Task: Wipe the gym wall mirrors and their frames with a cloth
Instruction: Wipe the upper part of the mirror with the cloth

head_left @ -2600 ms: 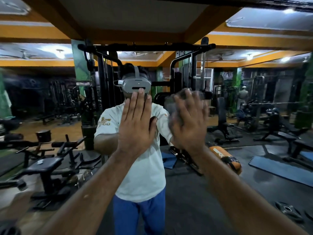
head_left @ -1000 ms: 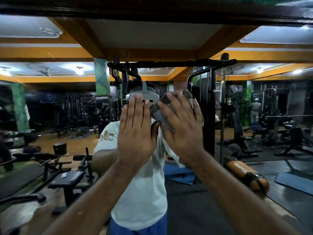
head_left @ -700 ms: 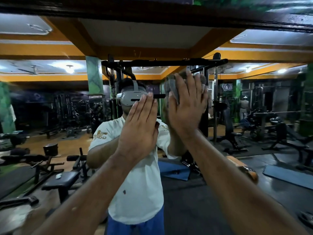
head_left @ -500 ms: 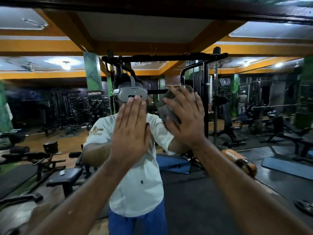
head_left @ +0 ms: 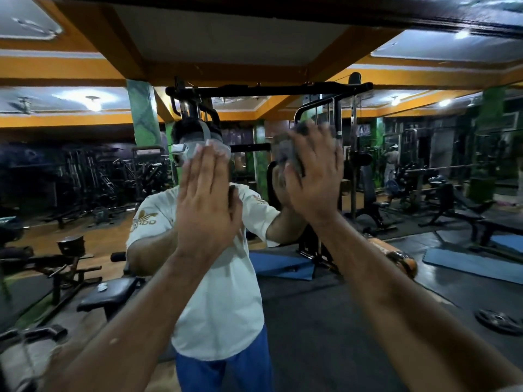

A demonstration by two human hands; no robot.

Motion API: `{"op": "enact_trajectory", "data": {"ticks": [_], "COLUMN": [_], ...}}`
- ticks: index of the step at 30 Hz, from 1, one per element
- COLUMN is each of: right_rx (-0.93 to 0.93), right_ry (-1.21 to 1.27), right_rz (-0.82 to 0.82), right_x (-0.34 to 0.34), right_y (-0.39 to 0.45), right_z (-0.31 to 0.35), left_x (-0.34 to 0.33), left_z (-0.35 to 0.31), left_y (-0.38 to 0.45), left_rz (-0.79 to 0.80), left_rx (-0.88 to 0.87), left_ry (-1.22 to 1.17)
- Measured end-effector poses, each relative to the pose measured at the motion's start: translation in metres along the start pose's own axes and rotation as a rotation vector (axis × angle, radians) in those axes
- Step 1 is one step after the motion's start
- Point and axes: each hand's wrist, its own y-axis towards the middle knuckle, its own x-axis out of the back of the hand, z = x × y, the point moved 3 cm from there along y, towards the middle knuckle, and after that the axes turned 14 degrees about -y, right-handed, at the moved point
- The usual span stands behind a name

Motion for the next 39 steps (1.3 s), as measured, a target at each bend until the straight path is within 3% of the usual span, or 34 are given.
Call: {"op": "enact_trajectory", "data": {"ticks": [3, 5, 8, 10, 12, 15, 17, 19, 23, 25, 29, 35, 37, 39], "right_rx": [-0.312, -0.232, 0.131, 0.268, 0.221, -0.127, -0.265, -0.143, 0.34, 0.296, -0.057, 0.359, 0.306, 0.114], "right_ry": [-0.04, -0.031, 0.016, 0.031, 0.035, 0.017, -0.002, 0.014, 0.025, 0.022, 0.034, 0.093, 0.079, 0.05], "right_rz": [-0.028, -0.023, 0.027, 0.05, 0.06, 0.004, -0.015, 0.019, 0.099, 0.07, -0.06, 0.03, 0.033, -0.004], "right_x": [-0.004, -0.006, -0.004, 0.001, 0.003, 0.0, -0.005, -0.008, -0.007, -0.009, -0.013, -0.012, -0.015, -0.019], "right_y": [0.008, -0.001, -0.027, -0.036, -0.036, -0.03, -0.027, -0.028, -0.041, -0.034, -0.016, -0.037, -0.027, -0.015], "right_z": [0.016, 0.051, 0.098, 0.101, 0.089, 0.08, 0.102, 0.138, 0.171, 0.157, 0.15, 0.194, 0.185, 0.184], "left_x": [0.014, 0.017, 0.027, 0.039, 0.056, 0.075, 0.075, 0.072, 0.072, 0.072, 0.068, 0.089, 0.105, 0.116], "left_z": [0.026, 0.034, 0.039, 0.045, 0.055, 0.075, 0.087, 0.093, 0.099, 0.101, 0.103, 0.108, 0.122, 0.135], "left_y": [-0.005, -0.006, -0.006, -0.009, -0.014, -0.023, -0.026, -0.028, -0.03, -0.031, -0.032, -0.036, -0.047, -0.056], "left_rz": [0.029, 0.093, 0.148, 0.18, 0.147, 0.032, 0.055, 0.088, 0.078, 0.088, 0.093, 0.108, 0.059, 0.013], "left_rx": [0.088, 0.055, -0.013, -0.041, -0.048, 0.012, 0.043, 0.021, -0.044, -0.06, -0.053, -0.016, 0.053, 0.107], "left_ry": [0.103, 0.124, 0.078, 0.023, 0.001, 0.059, 0.103, 0.129, 0.134, 0.134, 0.139, -0.063, 0.014, 0.161]}}
